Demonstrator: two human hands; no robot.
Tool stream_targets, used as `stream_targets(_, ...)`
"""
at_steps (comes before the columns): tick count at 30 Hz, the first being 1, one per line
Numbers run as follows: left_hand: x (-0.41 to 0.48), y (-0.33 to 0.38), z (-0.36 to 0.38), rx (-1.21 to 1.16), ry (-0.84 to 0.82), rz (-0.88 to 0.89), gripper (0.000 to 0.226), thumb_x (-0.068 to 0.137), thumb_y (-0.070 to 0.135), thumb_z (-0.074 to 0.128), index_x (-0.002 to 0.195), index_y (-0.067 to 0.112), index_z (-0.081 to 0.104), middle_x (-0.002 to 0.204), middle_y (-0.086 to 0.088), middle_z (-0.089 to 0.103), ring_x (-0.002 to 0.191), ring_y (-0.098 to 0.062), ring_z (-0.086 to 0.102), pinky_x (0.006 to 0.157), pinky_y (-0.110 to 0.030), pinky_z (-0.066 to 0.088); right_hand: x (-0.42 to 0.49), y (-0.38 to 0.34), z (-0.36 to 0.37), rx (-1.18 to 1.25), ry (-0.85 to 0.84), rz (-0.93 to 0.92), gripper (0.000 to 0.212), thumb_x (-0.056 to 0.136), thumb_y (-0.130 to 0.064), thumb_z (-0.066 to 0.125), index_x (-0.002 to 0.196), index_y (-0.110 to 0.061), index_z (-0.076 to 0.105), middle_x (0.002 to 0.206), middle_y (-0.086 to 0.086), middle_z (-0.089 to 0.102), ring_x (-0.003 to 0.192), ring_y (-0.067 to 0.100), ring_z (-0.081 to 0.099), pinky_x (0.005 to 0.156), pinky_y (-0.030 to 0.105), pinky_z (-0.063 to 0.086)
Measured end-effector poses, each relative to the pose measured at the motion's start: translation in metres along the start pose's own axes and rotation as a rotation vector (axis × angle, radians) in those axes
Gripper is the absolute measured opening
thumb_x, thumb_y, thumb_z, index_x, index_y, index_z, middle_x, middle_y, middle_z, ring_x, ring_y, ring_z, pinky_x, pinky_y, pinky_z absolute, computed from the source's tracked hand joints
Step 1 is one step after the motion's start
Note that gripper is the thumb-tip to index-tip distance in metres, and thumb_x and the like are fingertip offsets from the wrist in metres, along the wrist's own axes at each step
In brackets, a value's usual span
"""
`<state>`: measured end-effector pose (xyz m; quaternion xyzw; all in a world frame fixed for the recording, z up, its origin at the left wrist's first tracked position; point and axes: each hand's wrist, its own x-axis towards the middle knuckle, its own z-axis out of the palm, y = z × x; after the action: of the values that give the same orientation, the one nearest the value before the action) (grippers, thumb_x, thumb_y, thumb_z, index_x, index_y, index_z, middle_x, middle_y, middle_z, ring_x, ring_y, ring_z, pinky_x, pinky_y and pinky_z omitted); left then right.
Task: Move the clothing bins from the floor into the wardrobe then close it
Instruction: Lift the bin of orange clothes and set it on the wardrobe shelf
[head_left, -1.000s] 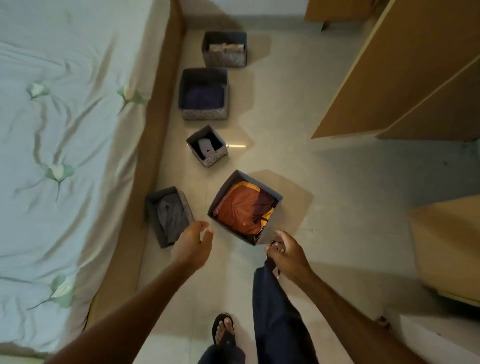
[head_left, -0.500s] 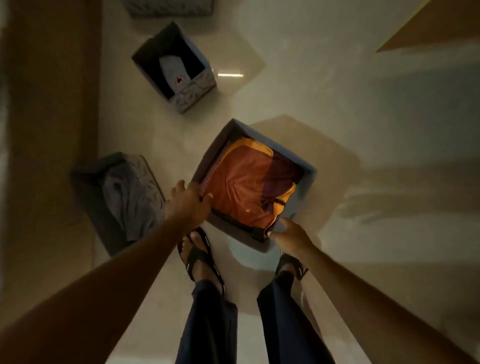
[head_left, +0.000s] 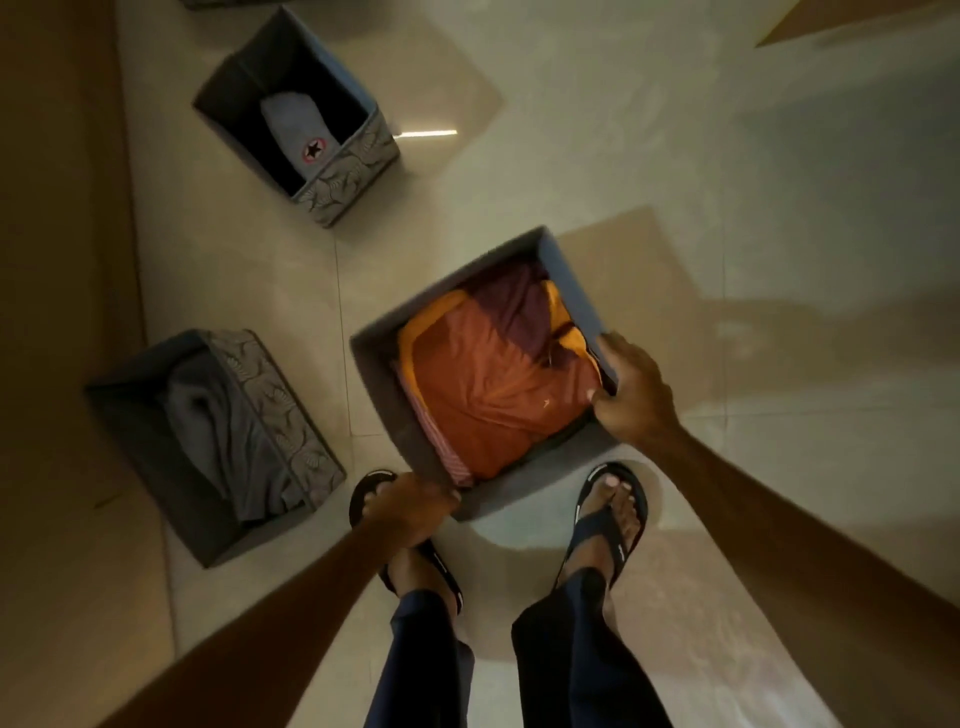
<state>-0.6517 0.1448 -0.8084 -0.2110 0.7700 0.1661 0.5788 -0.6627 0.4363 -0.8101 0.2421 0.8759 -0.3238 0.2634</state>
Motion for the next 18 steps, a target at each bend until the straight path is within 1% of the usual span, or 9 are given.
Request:
stream_targets(3,-0.015,0.021,0.004,0.183,0.299,0.136,0.052,0.074,0.054,0.055,0.117,0.024,0.06,0.129,-0.011,0.048,0.116,-0.034,0.05,0.1,-0.05,0.044,-0.003,0.008,0.006,-0.183,0.022,0.091,0.073,0.079,-0.019,0.068,0.144,-0.025,0.036,0.16,0.012,0.01,0.146,0.034,0.01,0.107,0.054,0.031)
stream_targets(5,-0.017,0.046,-0.011,0.217,0.525,0.202,0.056,0.081,0.046,0.052,0.131,0.024,0.048,0.147,-0.017,0.025,0.133,-0.041,0.031,0.11,-0.054,0.031,-0.019,0.007,0.017,-0.118,0.025,0.269,0.071,0.082,-0.02,0.066,0.145,-0.027,0.035,0.16,0.014,-0.001,0.147,0.036,0.001,0.109,0.056,0.029)
stream_targets(7,-0.001,0.065,-0.031,0.292,0.635,0.223,0.059,0.081,0.042,0.053,0.136,0.023,0.044,0.156,-0.017,0.009,0.142,-0.043,0.014,0.113,-0.056,0.02,-0.032,0.005,0.028,0.022,-0.07,0.472,0.067,0.087,-0.02,0.06,0.147,-0.029,0.03,0.159,0.016,-0.007,0.147,0.037,-0.001,0.109,0.055,0.028)
stream_targets(9,0.018,0.08,-0.055,0.422,0.585,0.226,0.062,0.081,0.043,0.054,0.138,0.021,0.044,0.156,-0.016,0.016,0.142,-0.041,0.017,0.113,-0.055,0.021,-0.036,0.007,0.039,0.178,-0.19,0.543,0.064,0.09,-0.018,0.055,0.148,-0.024,0.029,0.159,0.017,0.012,0.143,0.037,0.02,0.107,0.046,0.034)
stream_targets(11,0.033,0.091,-0.076,0.431,0.45,0.208,0.064,0.078,0.048,0.052,0.135,0.019,0.047,0.138,-0.015,0.044,0.126,-0.037,0.044,0.105,-0.052,0.036,-0.032,0.008,0.047,0.314,-0.228,0.514,0.057,0.091,-0.016,0.054,0.146,-0.015,0.037,0.152,0.013,0.035,0.136,0.031,0.038,0.106,0.035,0.037)
stream_targets(12,0.035,0.096,-0.083,0.377,0.378,0.2,0.066,0.075,0.052,0.05,0.131,0.018,0.051,0.123,-0.013,0.054,0.112,-0.035,0.055,0.098,-0.049,0.045,-0.03,0.008,0.047,0.336,-0.214,0.493,0.056,0.091,-0.016,0.054,0.145,-0.013,0.039,0.151,0.011,0.039,0.136,0.029,0.04,0.107,0.033,0.036)
stream_targets(14,0.037,0.098,-0.086,0.319,0.294,0.191,0.066,0.071,0.056,0.048,0.122,0.015,0.058,0.106,-0.013,0.062,0.092,-0.031,0.063,0.083,-0.043,0.054,-0.025,0.009,0.045,0.34,-0.138,0.454,0.058,0.091,-0.013,0.054,0.146,-0.013,0.037,0.151,0.008,0.039,0.137,0.027,0.039,0.11,0.032,0.034)
stream_targets(16,0.036,0.095,-0.083,0.364,0.195,0.169,0.057,0.08,0.051,0.055,0.121,0.012,0.06,0.113,-0.015,0.064,0.098,-0.032,0.063,0.083,-0.037,0.052,-0.024,0.01,0.039,0.387,-0.047,0.403,0.063,0.089,-0.008,0.057,0.147,-0.015,0.033,0.154,0.004,0.033,0.14,0.025,0.035,0.114,0.032,0.031)
stream_targets(18,0.039,0.089,-0.079,0.371,0.115,0.146,0.055,0.082,0.046,0.061,0.126,0.013,0.058,0.124,-0.016,0.06,0.11,-0.033,0.059,0.091,-0.039,0.05,-0.024,0.015,0.035,0.406,-0.016,0.355,0.064,0.088,-0.005,0.058,0.147,-0.015,0.034,0.155,0.003,0.031,0.141,0.024,0.035,0.115,0.035,0.032)
